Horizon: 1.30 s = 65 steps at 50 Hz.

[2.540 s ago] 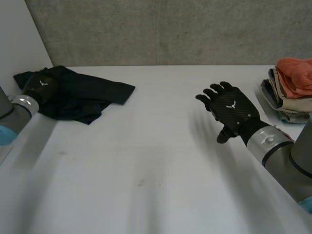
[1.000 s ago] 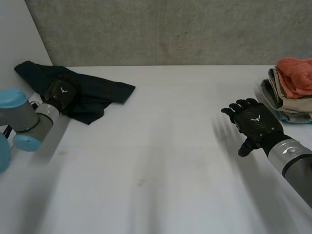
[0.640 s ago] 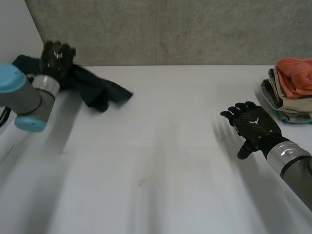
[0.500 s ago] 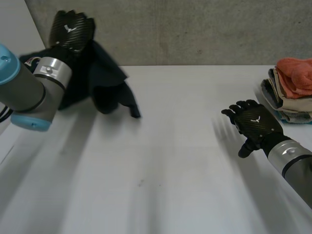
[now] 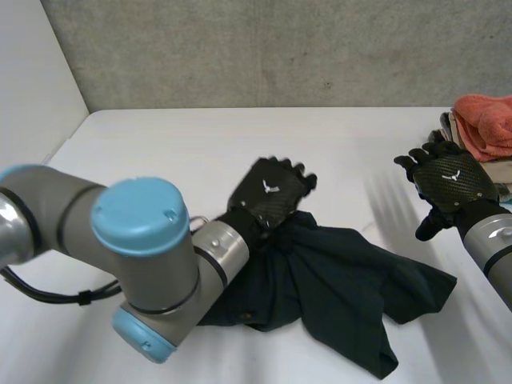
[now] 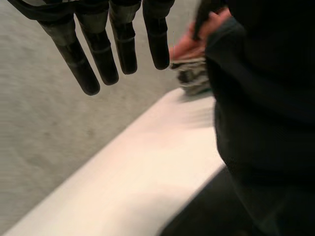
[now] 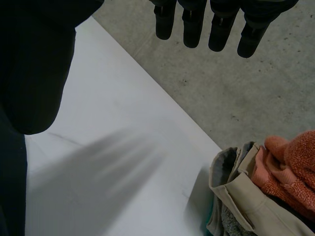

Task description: Fold the laundry.

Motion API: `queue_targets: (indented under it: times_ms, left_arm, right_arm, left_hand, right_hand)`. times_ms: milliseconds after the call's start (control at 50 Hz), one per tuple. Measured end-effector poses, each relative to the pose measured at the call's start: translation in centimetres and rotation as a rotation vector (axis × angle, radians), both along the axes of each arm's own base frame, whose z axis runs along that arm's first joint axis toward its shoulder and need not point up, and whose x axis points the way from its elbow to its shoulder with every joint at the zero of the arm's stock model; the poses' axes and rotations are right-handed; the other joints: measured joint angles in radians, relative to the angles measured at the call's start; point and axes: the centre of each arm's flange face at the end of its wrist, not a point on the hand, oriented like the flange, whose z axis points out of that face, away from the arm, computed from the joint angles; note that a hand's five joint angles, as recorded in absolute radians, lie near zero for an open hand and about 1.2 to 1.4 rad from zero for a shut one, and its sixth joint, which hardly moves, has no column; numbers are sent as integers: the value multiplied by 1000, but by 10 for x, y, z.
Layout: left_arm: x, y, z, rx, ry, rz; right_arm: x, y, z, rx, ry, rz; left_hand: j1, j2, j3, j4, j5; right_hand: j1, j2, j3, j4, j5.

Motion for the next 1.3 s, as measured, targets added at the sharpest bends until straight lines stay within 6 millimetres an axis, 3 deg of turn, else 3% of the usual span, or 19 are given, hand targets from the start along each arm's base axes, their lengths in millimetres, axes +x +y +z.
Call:
queue_targets:
  times_ms: [80,180,260,400,480,560,620,680,720,840,880,980,1040,1080,1100,1140,1160,1200,1300]
  left_arm:
    - [15,0,42,-53,43,75]
    - [42,7,70,-66,57,154]
    - [65,21,66,-10,4,191]
    - [94,51,26,192,-149,212]
    - [103,53,8,262,-186,234]
    - [104,44,-8,286,-197,257]
    - [102,28,-25,283,-197,282]
    - [101,9,-31,251,-185,319]
    - [101,-6,-29,209,-173,354]
    - [101,-44,5,23,-113,459]
    - [102,-68,52,-172,-27,532]
    - [91,-79,116,-423,101,539]
    - [73,-74,138,-515,157,470]
    - [65,-72,139,-526,165,440]
    - [46,-64,134,-526,170,359]
    - [35,-58,129,-515,167,316]
    - [14,-44,112,-476,150,220]
    - [3,-35,101,-452,139,171]
    - [-39,16,38,-279,74,-103]
  right_arm:
    - [0,4,7,9,-4,2]
    - [0,12,19,38,-18,7]
    - [-1,20,27,99,-25,9]
    - [-1,30,32,203,-22,13]
    - [-1,32,30,217,-20,15]
    - [0,34,26,219,-19,21]
    - [1,35,23,213,-18,23]
    - [2,34,22,205,-18,23]
    - [2,34,21,196,-18,22]
    - [2,32,23,180,-19,20]
    - [2,31,26,167,-20,19]
    - [2,30,28,158,-22,17]
    - [1,31,29,158,-23,16]
    - [1,31,29,159,-23,16]
    - [1,31,28,160,-23,15]
    - [1,31,28,160,-23,14]
    - [0,30,28,161,-23,11]
    - [0,30,28,161,-23,10]
    - [-1,27,28,147,-25,6]
  left_hand:
    - [0,-13,-11,-10,-26]
    - [0,-20,-12,-17,-30]
    - [-27,-41,-43,-39,-43]
    - [-77,-98,-93,-88,-99]
    - [-77,-99,-93,-92,-100]
    - [-76,-98,-93,-90,-95]
    - [252,215,194,210,213]
    - [677,665,653,668,649]
    - [720,741,718,755,720]
    - [720,748,725,764,720]
    - [720,748,725,765,720]
    - [720,753,732,774,720]
    - [720,757,740,778,720]
    - [720,757,742,778,720]
    - [720,758,748,778,723]
    - [720,758,748,778,725]
    - [720,758,748,778,731]
    - [720,758,748,778,731]
    - [614,636,635,649,645]
  right_hand:
    - [0,0,0,0,0]
    - [0,0,0,0,0]
    - [0,0,0,0,0]
    - [0,0,0,0,0]
    - [0,0,0,0,0]
    - [0,0,0,0,0]
    - [0,0,0,0,0]
    - [0,0,0,0,0]
    - [0,0,0,0,0]
    - [0,0,0,0,0]
    - [0,0,0,0,0]
    - [0,0,0,0,0]
    - [0,0,0,0,0]
    - [0,0,0,0,0]
    - [0,0,0,0,0]
    - [0,0,0,0,0]
    - [0,0,0,0,0]
    - [0,0,0,0,0]
    - [0,0,0,0,0]
